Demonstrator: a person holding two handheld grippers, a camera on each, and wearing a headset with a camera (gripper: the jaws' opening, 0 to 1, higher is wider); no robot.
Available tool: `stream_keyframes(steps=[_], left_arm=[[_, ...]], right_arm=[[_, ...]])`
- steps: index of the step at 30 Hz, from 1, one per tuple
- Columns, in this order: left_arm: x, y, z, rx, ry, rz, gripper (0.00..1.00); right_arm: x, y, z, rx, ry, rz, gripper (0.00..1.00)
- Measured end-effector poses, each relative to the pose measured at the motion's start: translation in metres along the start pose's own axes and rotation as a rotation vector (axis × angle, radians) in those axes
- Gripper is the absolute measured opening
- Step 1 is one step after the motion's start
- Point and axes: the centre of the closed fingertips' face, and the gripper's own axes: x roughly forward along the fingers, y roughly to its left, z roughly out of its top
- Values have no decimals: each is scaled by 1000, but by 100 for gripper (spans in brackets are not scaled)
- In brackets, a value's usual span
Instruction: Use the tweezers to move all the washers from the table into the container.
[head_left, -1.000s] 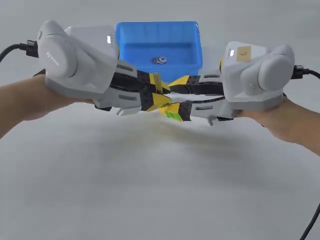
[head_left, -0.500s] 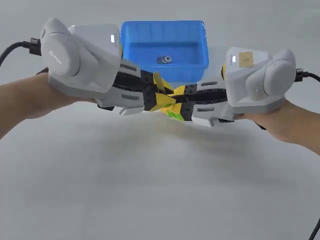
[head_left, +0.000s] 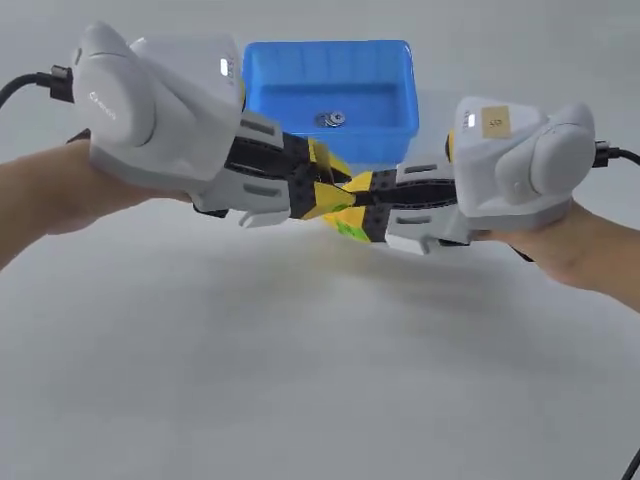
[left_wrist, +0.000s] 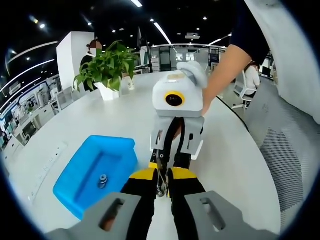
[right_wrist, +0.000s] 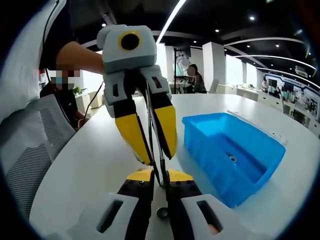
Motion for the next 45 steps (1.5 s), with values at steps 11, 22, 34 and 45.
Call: stream_keyframes(steps=[11,22,34,45], left_arm=[[-13,3,11,16,-26,19,9],[-9,0,13,12,-49,-6,8],[-8,-5,14,39,-25,-21,8],[-5,-3,15,50,-10,-25,9]], right_arm=[[1,0,0,1,3,-7,10],[3,5,10,-32,27,8,16],[1,8,14,-84,60,11,20],[-1,2,18,-87,46,-6,14]])
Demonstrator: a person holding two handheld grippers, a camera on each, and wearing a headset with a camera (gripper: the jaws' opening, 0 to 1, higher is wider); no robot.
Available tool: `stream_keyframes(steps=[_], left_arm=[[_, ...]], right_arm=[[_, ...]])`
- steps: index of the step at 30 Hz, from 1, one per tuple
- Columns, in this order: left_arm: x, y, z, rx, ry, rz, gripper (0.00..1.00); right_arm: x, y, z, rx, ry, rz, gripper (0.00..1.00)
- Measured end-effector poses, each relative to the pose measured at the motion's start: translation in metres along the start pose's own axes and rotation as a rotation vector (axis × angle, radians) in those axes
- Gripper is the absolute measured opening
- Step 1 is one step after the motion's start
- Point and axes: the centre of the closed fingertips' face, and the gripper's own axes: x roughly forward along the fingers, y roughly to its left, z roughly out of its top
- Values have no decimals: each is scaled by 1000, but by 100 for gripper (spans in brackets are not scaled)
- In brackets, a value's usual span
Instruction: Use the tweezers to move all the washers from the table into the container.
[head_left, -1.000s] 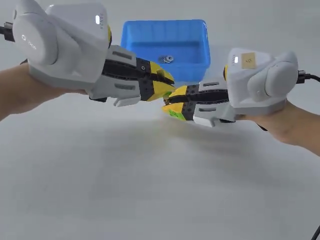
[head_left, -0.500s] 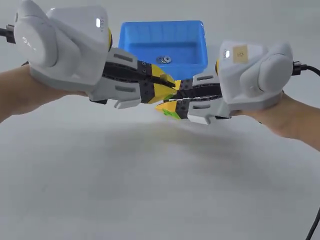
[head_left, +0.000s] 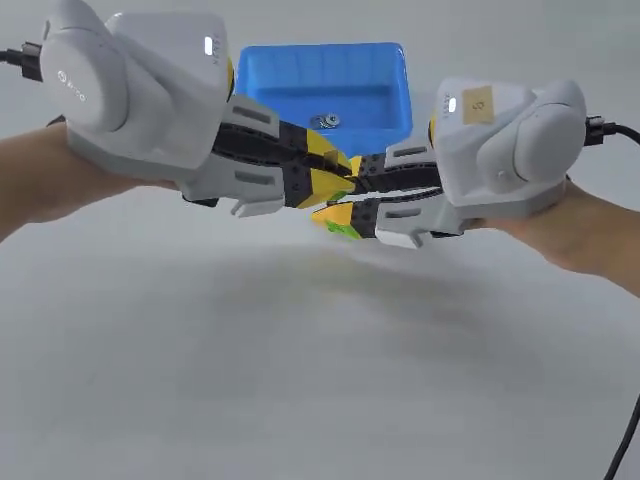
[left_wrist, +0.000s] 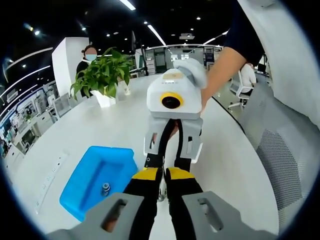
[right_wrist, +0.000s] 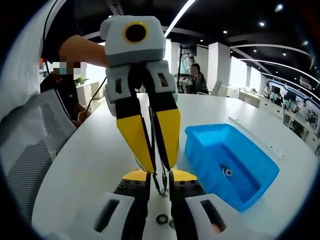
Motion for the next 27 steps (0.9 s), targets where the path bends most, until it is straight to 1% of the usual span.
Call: stream_keyframes(steps=[1,9,14,15,16,17,21,24,27], left_arm=[[0,1,0,-5,-1,4,9],[-2,6,-3,-46,-2,8,9],[0,7,-4,-42,13,9,9],[0,7,-4,-51,14,9,9],[1,7,-4,-82,5,10,9],[1,7,-3,-92,1,8,10],[1,6,-2,-86,1,4,14],[2,5,-3,-83,8,-1,15],[1,6,-5,-77,19,4,17]], right_arm=[[0,0,1,-1,-2,2,12],[2,-2,0,5,10,1,11],[2,-3,0,4,16,-5,10],[2,-3,0,3,16,-5,10],[2,-3,0,3,16,-6,10],[2,-3,0,3,16,-7,10],[1,-5,0,15,7,-17,10],[1,-5,1,19,2,-21,10],[0,-5,0,19,2,-23,10]])
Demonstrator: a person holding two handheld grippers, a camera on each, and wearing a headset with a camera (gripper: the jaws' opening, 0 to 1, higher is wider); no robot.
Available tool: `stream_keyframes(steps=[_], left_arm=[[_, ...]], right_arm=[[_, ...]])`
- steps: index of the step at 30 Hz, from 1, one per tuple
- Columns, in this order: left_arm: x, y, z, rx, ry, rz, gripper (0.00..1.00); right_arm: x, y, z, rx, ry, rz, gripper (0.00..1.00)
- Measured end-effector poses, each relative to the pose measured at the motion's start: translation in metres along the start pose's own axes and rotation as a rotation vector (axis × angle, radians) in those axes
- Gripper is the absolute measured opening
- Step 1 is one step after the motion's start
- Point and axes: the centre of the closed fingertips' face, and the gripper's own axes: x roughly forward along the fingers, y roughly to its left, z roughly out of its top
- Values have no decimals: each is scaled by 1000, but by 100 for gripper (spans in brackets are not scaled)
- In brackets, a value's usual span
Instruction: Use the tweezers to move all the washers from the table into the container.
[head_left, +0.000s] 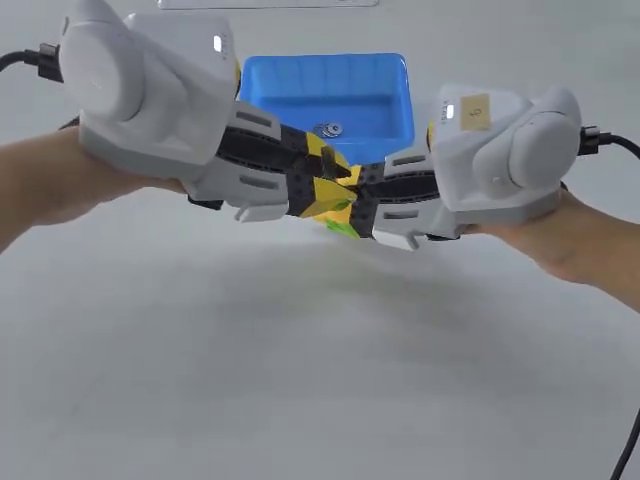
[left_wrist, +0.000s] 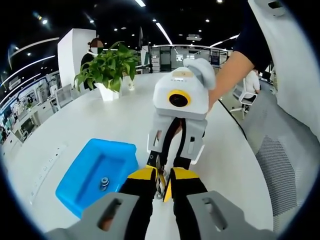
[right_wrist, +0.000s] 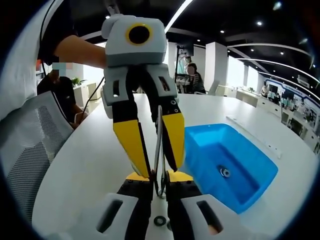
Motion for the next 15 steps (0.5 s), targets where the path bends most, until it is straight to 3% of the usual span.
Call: stream_keyframes(steps=[8,15], left_arm=[[-5,1,-2,-7,10,10,21],[-18,3,-1,-16,11,36,23]], right_arm=[[-1,-1,-1,-3,7,-3,10],[-3,-3,5,5,-3,-12,9]])
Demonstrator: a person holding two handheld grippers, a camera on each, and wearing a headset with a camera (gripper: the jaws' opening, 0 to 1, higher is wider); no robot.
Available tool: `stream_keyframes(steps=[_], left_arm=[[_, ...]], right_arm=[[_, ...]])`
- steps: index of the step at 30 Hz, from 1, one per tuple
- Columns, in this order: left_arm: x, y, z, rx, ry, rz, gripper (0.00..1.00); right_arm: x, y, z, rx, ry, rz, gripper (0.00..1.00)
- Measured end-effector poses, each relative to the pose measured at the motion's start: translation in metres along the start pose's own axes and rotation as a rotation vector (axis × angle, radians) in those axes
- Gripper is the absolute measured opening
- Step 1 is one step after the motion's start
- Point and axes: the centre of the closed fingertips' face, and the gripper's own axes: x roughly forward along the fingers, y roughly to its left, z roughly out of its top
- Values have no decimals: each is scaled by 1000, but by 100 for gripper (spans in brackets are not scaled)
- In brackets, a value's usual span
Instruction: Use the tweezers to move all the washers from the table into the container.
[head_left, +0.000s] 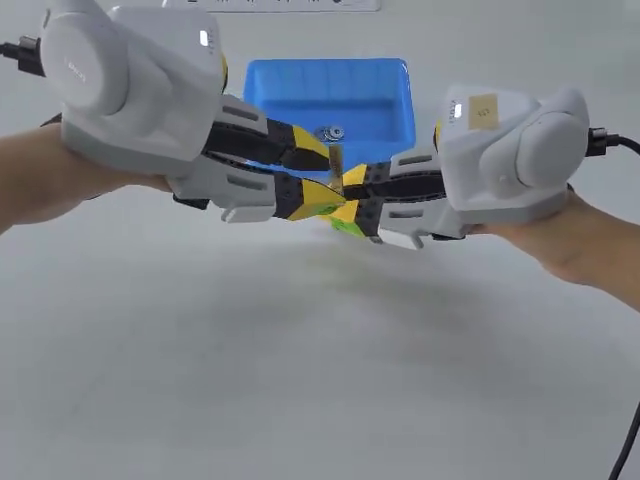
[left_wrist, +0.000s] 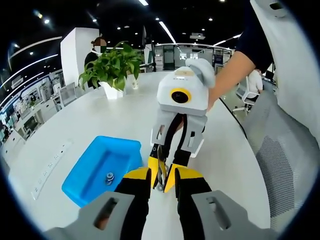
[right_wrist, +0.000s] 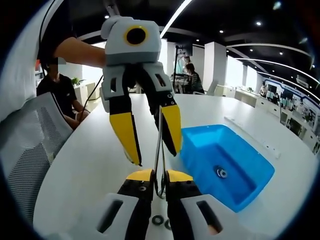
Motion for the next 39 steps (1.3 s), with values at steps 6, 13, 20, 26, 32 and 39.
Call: stream_keyframes(steps=[6,13,20,26,32,39], left_arm=[[-11,3,-3,-15,6,35,26],[-25,-2,-7,-43,14,47,31],[-42,-7,-16,-78,11,97,43],[-56,-8,-22,-106,16,152,52],[-70,-4,-20,-121,-14,233,49],[-74,-9,-31,-148,14,242,59]], right_arm=[[0,0,6,1,-7,-8,9],[-7,-1,17,-7,-13,-18,9],[-20,-6,37,-19,-30,-45,9],[-28,-12,54,-39,-37,-62,9],[-37,-19,71,-57,-56,-89,9],[-41,-46,80,-66,-56,-133,9]])
